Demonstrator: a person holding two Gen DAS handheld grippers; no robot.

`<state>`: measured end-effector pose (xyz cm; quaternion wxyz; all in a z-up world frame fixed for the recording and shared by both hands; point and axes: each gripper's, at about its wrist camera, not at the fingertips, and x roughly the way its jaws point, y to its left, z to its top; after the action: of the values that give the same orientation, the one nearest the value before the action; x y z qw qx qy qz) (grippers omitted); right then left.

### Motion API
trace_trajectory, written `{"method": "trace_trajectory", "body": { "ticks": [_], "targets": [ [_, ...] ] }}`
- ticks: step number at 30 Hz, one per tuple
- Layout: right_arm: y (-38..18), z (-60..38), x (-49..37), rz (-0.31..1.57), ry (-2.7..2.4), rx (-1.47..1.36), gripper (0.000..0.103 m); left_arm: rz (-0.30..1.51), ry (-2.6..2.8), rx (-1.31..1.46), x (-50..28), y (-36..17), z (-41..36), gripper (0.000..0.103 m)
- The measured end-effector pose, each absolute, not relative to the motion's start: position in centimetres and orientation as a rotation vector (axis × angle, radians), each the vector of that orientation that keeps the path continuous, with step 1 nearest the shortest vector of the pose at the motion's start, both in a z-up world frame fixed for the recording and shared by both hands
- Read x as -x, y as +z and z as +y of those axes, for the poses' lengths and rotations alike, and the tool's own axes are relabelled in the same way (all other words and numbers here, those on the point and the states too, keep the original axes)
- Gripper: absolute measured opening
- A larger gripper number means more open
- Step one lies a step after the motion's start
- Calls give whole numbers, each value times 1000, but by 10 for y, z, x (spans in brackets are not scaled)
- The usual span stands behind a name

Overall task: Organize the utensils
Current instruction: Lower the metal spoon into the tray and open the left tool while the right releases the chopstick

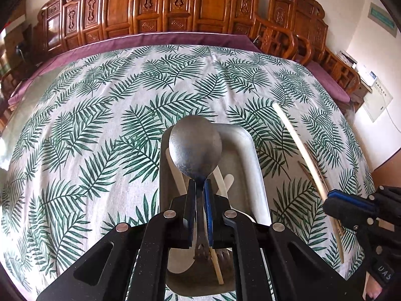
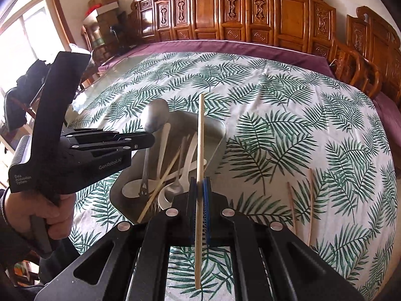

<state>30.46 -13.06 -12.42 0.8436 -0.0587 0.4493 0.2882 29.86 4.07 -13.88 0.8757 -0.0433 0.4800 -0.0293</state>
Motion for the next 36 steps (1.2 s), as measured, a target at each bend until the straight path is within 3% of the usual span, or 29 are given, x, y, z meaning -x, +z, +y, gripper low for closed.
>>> {"method": "trace_trajectory", "body": {
  "ticks": [17, 36],
  "targets": [
    [-135, -106, -307, 980, 638, 111, 6, 919, -40, 83, -272, -111, 64, 6],
    [-169, -60, -324, 1081, 654, 83, 6, 914, 15, 93, -246, -117, 110, 6]
  ]
}}
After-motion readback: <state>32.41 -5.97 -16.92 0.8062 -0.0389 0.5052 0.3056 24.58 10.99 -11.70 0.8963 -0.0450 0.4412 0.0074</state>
